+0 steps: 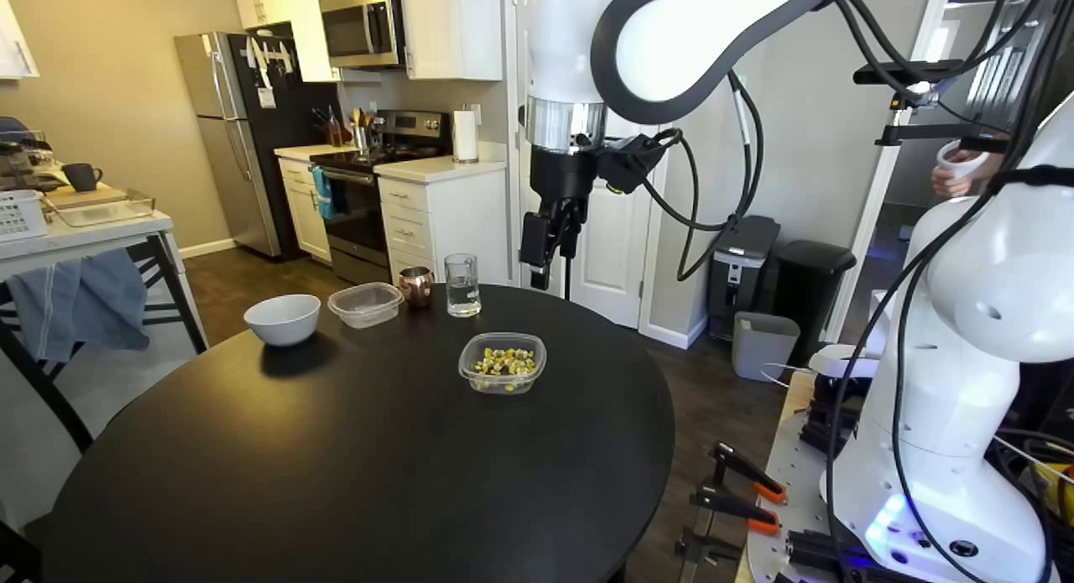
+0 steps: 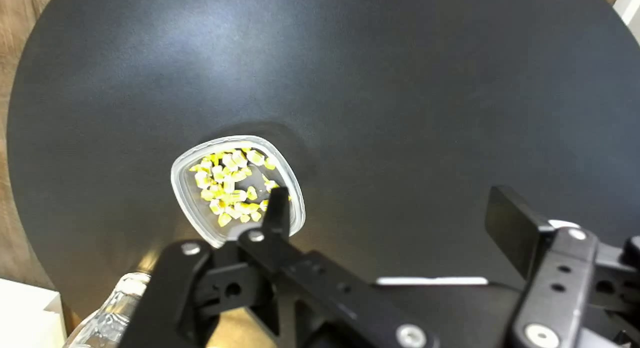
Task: Pick up the clear lunch box with candy and pour out all the candy onto the table
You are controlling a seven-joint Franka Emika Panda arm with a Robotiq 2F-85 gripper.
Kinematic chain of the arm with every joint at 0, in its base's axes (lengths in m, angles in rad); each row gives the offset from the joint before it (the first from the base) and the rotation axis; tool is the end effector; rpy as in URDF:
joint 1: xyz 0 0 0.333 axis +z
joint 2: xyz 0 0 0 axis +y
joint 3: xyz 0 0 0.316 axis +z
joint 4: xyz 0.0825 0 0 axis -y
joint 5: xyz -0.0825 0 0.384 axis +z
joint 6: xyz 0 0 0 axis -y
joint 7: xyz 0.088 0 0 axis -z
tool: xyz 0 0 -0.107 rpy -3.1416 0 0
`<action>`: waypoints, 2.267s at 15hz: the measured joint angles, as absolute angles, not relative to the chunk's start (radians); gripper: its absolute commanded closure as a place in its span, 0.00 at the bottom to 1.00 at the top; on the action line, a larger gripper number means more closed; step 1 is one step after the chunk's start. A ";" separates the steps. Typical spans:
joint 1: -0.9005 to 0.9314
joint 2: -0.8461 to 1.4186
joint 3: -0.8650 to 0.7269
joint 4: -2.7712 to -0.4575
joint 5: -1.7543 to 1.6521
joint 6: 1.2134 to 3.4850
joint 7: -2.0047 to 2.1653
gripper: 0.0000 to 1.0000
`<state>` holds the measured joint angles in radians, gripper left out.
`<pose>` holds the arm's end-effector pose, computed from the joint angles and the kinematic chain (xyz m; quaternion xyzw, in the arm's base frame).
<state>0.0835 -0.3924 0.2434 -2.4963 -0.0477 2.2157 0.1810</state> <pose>0.4059 0.1375 0.4312 0.9934 0.0794 0.0644 0.0517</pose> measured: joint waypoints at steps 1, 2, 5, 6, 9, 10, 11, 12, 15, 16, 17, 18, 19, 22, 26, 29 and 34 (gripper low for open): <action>0.080 -0.392 0.237 -2.496 -0.057 2.220 0.188 0.00; 0.070 -0.390 0.228 -2.497 -0.072 2.229 0.206 0.00; 0.018 -0.319 0.179 -2.524 -0.090 2.359 0.235 0.00; 0.002 -0.270 0.162 -2.535 -0.091 2.413 0.237 0.00; -0.014 -0.088 0.131 -2.532 -0.099 2.559 0.249 0.00; -0.013 -0.029 0.126 -2.518 -0.108 2.592 0.260 0.00; -0.010 0.022 0.121 -2.499 -0.123 2.614 0.271 0.00; -0.006 0.067 0.114 -2.474 -0.146 2.627 0.285 0.00; 0.029 0.170 0.064 -2.395 -0.278 2.646 0.353 0.00; 0.045 0.197 0.041 -2.370 -0.325 2.646 0.378 0.00; 0.064 0.224 0.016 -2.345 -0.368 2.646 0.398 0.00; 0.083 0.250 -0.006 -2.324 -0.403 2.646 0.416 0.00; 0.101 0.275 -0.026 -2.304 -0.430 2.646 0.430 0.00; 0.163 0.350 -0.067 -2.259 -0.467 2.646 0.469 0.00; 0.237 0.422 -0.103 -2.216 -0.471 2.646 0.495 0.00; 0.291 0.465 -0.167 -2.198 -0.548 2.648 0.525 0.00; 0.329 0.550 -0.244 -2.187 -0.665 2.702 0.582 0.40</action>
